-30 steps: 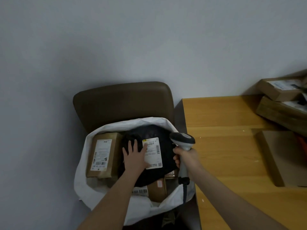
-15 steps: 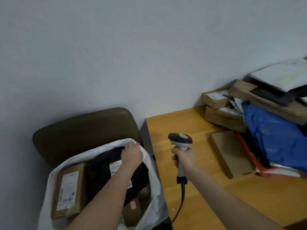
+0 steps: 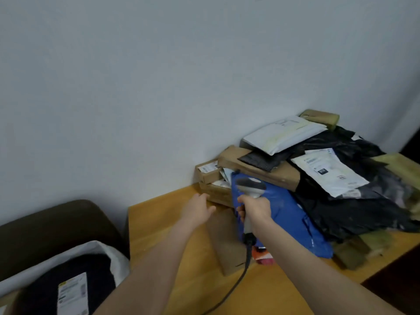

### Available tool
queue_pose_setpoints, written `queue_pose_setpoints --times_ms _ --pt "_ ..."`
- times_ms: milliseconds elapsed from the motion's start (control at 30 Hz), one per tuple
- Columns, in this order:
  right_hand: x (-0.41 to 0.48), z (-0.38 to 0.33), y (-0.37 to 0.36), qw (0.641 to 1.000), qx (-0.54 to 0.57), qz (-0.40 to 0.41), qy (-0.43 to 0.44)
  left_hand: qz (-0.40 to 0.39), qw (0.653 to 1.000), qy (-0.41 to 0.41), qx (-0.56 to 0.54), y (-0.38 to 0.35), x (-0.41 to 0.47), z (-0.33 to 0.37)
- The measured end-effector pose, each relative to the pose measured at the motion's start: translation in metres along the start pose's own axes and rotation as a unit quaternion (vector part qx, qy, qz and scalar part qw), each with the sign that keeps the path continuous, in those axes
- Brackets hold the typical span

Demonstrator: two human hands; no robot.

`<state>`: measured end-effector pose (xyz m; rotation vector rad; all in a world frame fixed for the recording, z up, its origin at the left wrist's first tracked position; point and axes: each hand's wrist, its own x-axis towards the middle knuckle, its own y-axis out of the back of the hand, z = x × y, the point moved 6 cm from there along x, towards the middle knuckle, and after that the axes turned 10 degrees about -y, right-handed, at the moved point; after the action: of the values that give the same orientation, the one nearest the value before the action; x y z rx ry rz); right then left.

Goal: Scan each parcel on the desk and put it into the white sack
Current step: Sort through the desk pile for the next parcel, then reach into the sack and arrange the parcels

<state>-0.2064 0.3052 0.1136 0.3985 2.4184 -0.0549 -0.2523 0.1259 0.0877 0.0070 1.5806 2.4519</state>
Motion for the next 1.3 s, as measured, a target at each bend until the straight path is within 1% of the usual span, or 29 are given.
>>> queue_pose_setpoints --times_ms 67,133,200,233,333,400,500,667,800,967,1033,1133,1200,1300 --pt "0.014 -0.014 0.039 1.000 0.011 0.019 0.004 -0.021 0.999 0.025 -0.032 -0.017 0.012 0.030" --pt "0.027 -0.024 0.073 0.999 0.021 0.038 0.003 -0.069 0.992 0.056 -0.084 -0.040 0.019 0.054" --pt "0.038 -0.026 0.100 0.998 0.029 0.049 -0.011 -0.106 0.982 0.081 -0.137 -0.063 0.020 0.073" --pt "0.043 -0.025 0.111 0.998 0.033 0.053 -0.019 -0.111 0.980 0.088 -0.143 -0.071 0.020 0.078" --pt "0.051 -0.016 0.132 0.997 0.038 0.059 -0.040 -0.072 0.982 0.131 -0.115 -0.076 0.023 0.074" --pt "0.054 -0.009 0.139 0.996 0.041 0.060 -0.048 -0.055 0.976 0.161 -0.138 -0.074 0.026 0.068" --pt "0.054 -0.004 0.140 0.996 0.043 0.056 -0.050 -0.028 0.968 0.184 -0.168 -0.059 0.026 0.063" --pt "0.052 -0.003 0.136 0.995 0.075 0.044 -0.048 0.035 0.976 0.175 -0.126 -0.013 0.023 0.040" --pt "0.052 0.008 0.123 0.994 0.084 0.016 -0.067 0.043 0.972 0.208 -0.101 0.002 0.017 0.011" --pt "0.050 0.029 0.112 0.993 0.073 0.013 -0.087 0.056 0.967 0.216 -0.126 -0.006 0.011 0.002" --pt "0.053 0.039 0.110 0.989 0.099 -0.008 -0.107 0.050 0.962 0.221 -0.153 -0.013 0.012 0.000" --pt "0.056 0.050 0.107 0.984 0.110 -0.033 -0.136 0.001 0.951 0.224 -0.214 -0.024 0.012 0.000" --pt "0.060 0.052 0.103 0.982 0.115 -0.044 -0.141 -0.016 0.944 0.235 -0.229 -0.028 0.010 0.000" --pt "0.063 0.054 0.096 0.980 0.115 -0.063 -0.149 -0.002 0.939 0.243 -0.243 -0.028 0.009 -0.002"
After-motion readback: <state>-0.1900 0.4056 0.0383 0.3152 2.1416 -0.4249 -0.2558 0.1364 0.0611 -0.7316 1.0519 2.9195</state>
